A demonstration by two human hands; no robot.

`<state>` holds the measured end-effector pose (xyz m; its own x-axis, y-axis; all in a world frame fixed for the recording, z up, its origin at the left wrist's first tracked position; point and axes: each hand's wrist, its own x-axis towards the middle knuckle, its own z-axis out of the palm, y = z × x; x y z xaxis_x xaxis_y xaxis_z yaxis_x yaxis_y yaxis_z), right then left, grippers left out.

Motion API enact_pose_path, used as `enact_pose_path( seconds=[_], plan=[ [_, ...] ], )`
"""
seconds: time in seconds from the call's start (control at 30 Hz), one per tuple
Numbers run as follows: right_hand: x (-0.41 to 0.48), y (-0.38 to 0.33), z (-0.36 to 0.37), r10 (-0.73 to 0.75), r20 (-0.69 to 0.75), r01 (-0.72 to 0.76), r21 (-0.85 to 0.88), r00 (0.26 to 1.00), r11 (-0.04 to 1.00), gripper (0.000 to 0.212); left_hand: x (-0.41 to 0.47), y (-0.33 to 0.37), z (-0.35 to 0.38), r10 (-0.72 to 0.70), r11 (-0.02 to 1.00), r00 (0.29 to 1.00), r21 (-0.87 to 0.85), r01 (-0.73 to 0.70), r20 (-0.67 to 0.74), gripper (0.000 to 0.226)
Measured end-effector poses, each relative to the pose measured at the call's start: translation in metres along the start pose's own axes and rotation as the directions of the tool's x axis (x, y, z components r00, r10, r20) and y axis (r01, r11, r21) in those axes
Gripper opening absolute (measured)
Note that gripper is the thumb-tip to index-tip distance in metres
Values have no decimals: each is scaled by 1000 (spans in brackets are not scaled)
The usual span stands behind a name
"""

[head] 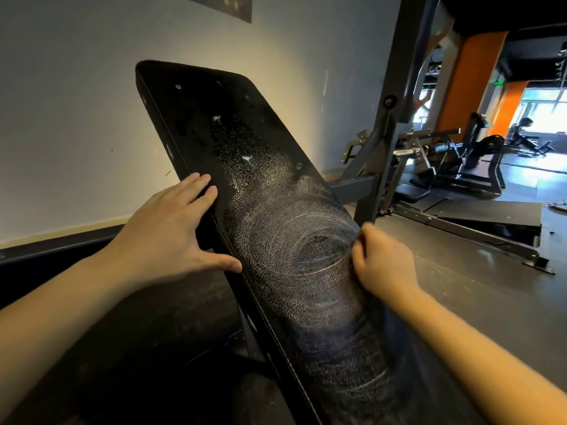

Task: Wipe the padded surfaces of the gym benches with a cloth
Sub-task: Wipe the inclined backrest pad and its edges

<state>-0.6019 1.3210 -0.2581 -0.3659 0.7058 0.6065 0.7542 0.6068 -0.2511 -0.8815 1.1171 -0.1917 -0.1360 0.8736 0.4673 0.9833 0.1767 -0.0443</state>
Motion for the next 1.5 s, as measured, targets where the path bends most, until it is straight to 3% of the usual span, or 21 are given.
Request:
enact_pose_path(
  seconds=[0.07, 0.17, 0.23, 0.3, 0.4, 0.47, 0.53, 0.63, 0.73, 0.83, 0.9, 0.97, 1.03, 1.13, 1.2, 1.27, 1.37, 1.43, 1.5],
  plan=[
    [43, -13, 6, 149, 9, -148, -46, 989, 988, 12, 0, 2, -1, -16, 1000, 1000, 6, 16, 0, 152],
    [71, -81, 10, 120, 1, -120, 74, 993, 990, 12, -3, 4, -5, -25, 1000, 1000, -4, 25, 4, 151],
    [49, -133, 5, -50, -8, 51, 145, 999, 988, 12, -4, 3, -7, -22, 1000, 1000, -3, 22, 5, 150],
    [-3, -159, -6, -304, -34, 304, 212, 952, 929, 15, -4, 2, -8, -10, 1000, 1000, 11, 10, 8, 149],
    [-76, -119, -18, -511, -54, 507, 248, 858, 825, 22, -4, 0, -6, 14, 1000, 1000, 22, -14, -5, 148],
    [-88, -66, -18, -395, -48, 396, 201, 917, 896, 21, -4, 0, -2, 11, 1000, 1000, 16, -11, -14, 148],
    [-64, -18, -13, -162, -29, 164, 73, 986, 984, 19, -4, 1, 1, 3, 1000, 1000, 5, -3, -19, 149],
    [3, 4, 0, 128, 19, -125, -86, 992, 988, 16, -3, 2, 2, -14, 1000, 1000, -15, 14, -11, 150],
    [47, -45, 6, 154, -7, -154, 37, 988, 987, 13, -4, 2, 0, -24, 1000, 1000, -14, 24, -5, 150],
    [16, -121, -1, -82, 9, 79, 212, 997, 974, 9, -4, 2, -2, -19, 1000, 1000, 3, 19, -9, 150],
    [-37, -141, -14, -365, -49, 363, 290, 930, 886, 12, -4, 1, -3, -15, 1000, 1000, 16, 15, -8, 151],
    [-73, -111, -16, -476, -73, 474, 305, 876, 826, 16, -4, 1, -2, -11, 1000, 1000, 9, 11, -13, 151],
    [-72, -63, -15, -355, -68, 361, 216, 932, 907, 17, -5, 2, 0, -13, 1000, 1000, -10, 13, -13, 151],
    [-19, -8, -5, -23, 3, 23, -23, 1000, 999, 17, -3, 4, 1, -23, 999, 1000, -24, 24, 3, 152],
    [27, -9, -1, 128, 12, -126, -111, 992, 986, 16, -3, 4, 1, -23, 999, 1000, -27, 23, 9, 152],
    [62, -44, 3, 172, 10, -172, -39, 985, 984, 16, -3, 4, 1, -24, 999, 1000, -26, 25, 12, 151],
    [66, -126, 5, 60, -32, -54, 149, 998, 987, 12, -4, 3, -1, -19, 1000, 1000, -6, 19, 13, 150],
    [26, -162, -1, -186, -56, 194, 228, 981, 954, 10, -4, 1, -1, -13, 1000, 1000, 6, 13, 9, 149],
    [-18, -154, -7, -379, -95, 391, 248, 920, 886, 11, -4, -2, 2, -4, 1000, 1000, 8, 5, -7, 148]
  ],
)
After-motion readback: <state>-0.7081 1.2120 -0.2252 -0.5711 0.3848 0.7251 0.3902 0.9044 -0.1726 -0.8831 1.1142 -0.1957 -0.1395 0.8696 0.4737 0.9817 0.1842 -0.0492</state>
